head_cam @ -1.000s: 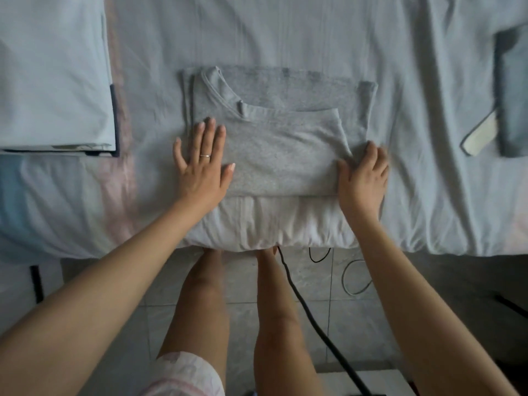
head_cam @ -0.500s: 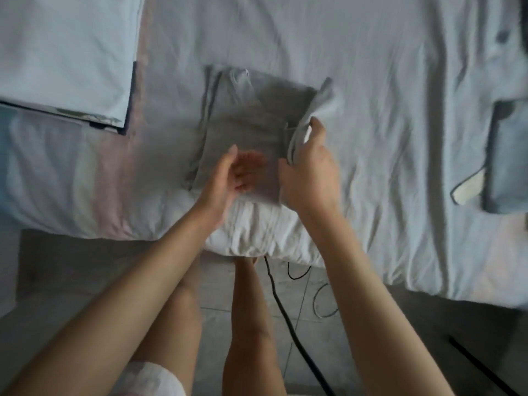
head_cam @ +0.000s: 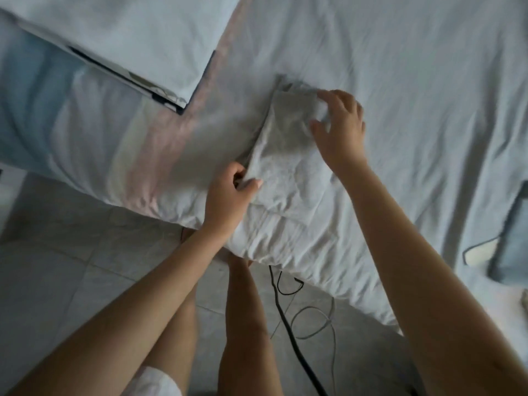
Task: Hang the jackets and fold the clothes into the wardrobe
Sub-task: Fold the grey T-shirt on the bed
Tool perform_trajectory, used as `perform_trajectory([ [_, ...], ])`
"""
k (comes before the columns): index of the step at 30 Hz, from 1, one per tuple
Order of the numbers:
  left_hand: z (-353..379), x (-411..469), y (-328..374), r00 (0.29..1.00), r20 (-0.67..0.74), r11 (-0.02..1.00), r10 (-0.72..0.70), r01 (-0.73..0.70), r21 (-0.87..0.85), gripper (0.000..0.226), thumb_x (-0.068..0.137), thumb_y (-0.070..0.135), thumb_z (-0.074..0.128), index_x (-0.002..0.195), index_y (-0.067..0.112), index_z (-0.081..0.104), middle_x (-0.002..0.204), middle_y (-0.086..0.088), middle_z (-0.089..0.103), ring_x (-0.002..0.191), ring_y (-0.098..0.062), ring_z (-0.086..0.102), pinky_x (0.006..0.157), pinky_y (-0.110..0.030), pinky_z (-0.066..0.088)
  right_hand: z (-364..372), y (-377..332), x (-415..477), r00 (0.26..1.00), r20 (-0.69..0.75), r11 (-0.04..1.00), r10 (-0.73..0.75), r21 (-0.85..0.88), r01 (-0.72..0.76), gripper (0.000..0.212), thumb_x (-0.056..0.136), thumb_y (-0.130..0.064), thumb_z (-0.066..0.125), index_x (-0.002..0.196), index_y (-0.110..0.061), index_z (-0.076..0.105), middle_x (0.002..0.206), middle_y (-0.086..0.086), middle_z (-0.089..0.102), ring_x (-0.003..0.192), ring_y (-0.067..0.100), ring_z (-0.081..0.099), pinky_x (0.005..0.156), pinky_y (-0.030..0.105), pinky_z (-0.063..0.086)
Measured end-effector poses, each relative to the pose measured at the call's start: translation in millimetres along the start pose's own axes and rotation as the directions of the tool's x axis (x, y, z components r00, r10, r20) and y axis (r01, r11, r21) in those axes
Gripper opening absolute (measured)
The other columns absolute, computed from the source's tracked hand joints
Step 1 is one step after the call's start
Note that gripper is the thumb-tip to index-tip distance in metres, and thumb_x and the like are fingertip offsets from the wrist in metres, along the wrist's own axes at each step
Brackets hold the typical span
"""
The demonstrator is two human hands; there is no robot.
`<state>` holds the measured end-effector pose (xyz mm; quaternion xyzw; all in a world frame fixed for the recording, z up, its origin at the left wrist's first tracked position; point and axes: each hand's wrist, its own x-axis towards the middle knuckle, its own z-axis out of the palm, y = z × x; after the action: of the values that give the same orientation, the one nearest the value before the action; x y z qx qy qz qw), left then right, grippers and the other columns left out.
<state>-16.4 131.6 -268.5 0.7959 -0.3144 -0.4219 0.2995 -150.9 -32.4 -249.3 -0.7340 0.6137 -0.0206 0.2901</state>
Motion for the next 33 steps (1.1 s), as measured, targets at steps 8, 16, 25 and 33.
perform_trajectory([
  [8,1.6,-10.3,-8.6,0.993,-0.115,0.994,-0.020,0.008,-0.108,0.013,0.082,0.013,0.070,0.083,0.012,0.057,0.068,0.015,0.051,0.062,0.004,0.051,0.057,-0.007,0.033,19.6,-16.3,48.7,0.970,0.234,0.994,-0.068,-0.065,0.086,0.039,0.079,-0.030,0.071,0.117,-0.024,0.064,0.143,-0.001,0.035,0.136,0.023,0.028,0.111,0.035,0.023],
  [16,-3.3,8.8,-10.3,0.971,-0.225,0.975,-0.084,0.034,-0.218,0.009,0.084,0.010,0.068,0.089,0.012,0.061,0.081,0.006,0.061,0.076,-0.005,0.058,0.071,-0.016,0.044,5.4,-16.0,54.3,0.992,0.101,0.948,-0.074,0.317,0.038,0.019,0.080,-0.015,0.071,0.090,-0.022,0.056,0.092,-0.004,0.058,0.076,-0.003,0.048,0.073,0.013,0.038],
  [25,5.9,17.3,-26.7,0.931,-0.324,0.985,-0.165,0.139,-0.102,0.016,0.084,0.020,0.070,0.095,0.013,0.063,0.090,-0.003,0.064,0.083,-0.020,0.061,0.075,-0.037,0.051,24.4,-40.5,66.1,0.998,0.026,0.985,0.058,0.162,-0.062,0.032,0.079,-0.006,0.055,0.089,-0.035,0.048,0.075,-0.020,0.053,0.083,0.002,0.055,0.095,0.032,0.030],
  [33,5.7,17.4,-20.6,0.938,-0.340,0.991,0.069,-0.025,0.133,0.008,0.085,0.011,0.065,0.094,0.010,0.064,0.087,-0.004,0.064,0.085,-0.023,0.057,0.075,-0.038,0.048,26.9,-38.8,59.2,0.998,-0.054,0.970,0.008,0.242,0.005,0.026,0.085,-0.026,0.059,0.108,-0.035,0.053,0.083,-0.019,0.057,0.081,-0.006,0.055,0.100,0.033,0.033],
])
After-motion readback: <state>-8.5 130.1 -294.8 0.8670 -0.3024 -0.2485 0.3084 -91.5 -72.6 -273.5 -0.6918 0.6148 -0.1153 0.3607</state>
